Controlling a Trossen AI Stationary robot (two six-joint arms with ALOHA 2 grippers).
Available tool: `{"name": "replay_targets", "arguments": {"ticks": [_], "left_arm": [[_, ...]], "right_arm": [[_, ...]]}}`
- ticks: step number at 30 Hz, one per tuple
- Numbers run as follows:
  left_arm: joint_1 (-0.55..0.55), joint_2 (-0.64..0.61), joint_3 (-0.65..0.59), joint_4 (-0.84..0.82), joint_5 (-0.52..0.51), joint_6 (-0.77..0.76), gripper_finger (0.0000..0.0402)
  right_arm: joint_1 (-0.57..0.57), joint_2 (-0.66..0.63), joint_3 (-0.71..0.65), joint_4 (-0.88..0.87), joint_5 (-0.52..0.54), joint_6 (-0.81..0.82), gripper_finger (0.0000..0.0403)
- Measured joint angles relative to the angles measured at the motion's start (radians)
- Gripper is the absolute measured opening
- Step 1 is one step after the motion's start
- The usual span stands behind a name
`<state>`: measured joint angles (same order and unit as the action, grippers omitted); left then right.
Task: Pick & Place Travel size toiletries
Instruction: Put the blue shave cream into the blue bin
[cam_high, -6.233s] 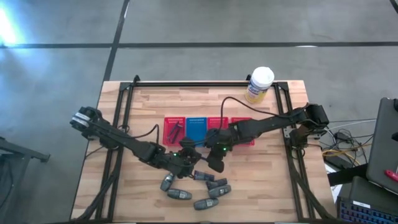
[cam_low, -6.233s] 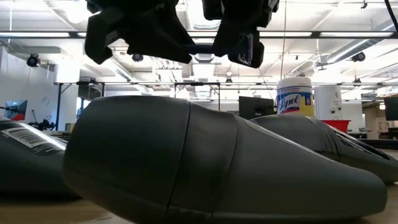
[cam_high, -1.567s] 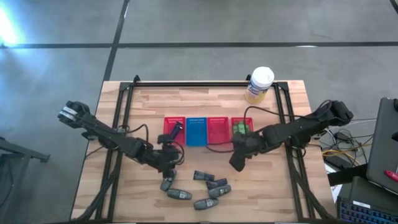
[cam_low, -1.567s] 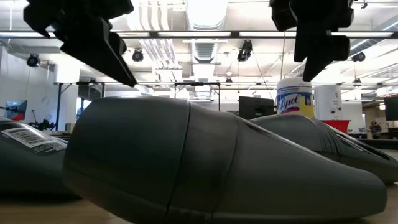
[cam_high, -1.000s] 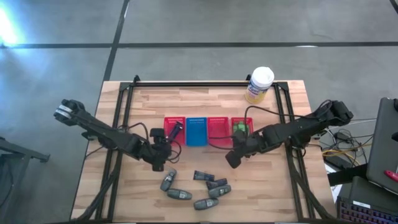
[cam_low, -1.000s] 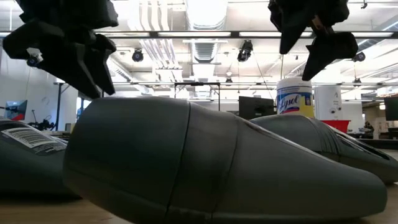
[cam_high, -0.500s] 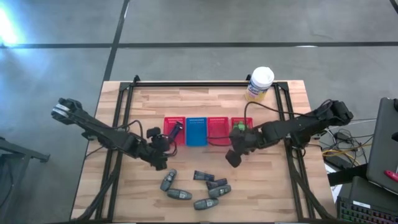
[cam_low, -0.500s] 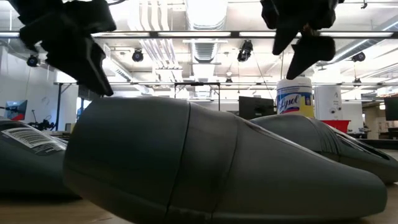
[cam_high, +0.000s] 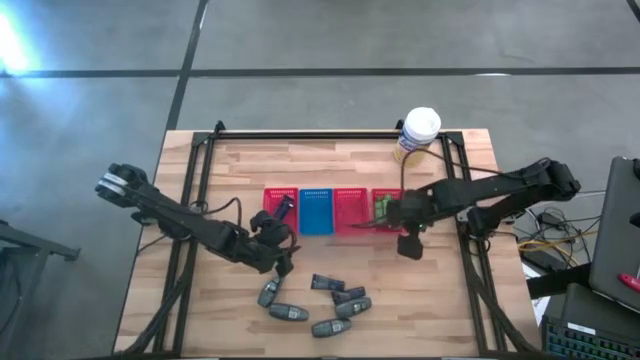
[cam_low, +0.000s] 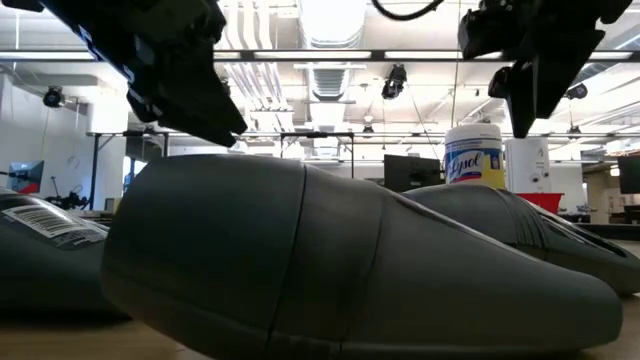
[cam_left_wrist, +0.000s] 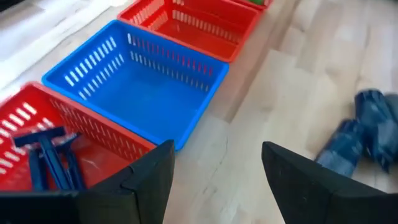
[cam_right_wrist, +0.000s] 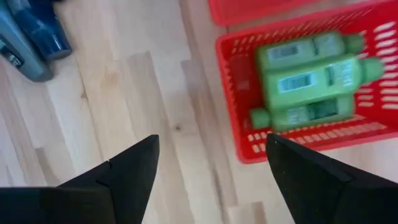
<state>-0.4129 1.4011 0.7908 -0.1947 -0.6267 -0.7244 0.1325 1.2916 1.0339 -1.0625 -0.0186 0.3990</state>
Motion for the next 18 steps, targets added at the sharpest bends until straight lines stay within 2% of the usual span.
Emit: {"name": "replay_targets", "arguments": {"ticks": [7,12,18], "left_arm": [[0.001,0.018,0.016,0.064,-0.004,-0.263,0.0245],[0.019,0.019,0.013,0.062,-0.004,-0.317,0.0245],[0.051,0.018,0.028,0.094,0.026,-0.331,0.0245]], "right_arm": [[-0.088,-0.134,-0.086,0.003,0.0,-0.059,0.0263],[-0.119,-0.223,-0.133,0.032,0.021,0.104,0.0246],[-0.114,-0.309,-0.175,0.161,0.02,0.26,0.0228]]}}
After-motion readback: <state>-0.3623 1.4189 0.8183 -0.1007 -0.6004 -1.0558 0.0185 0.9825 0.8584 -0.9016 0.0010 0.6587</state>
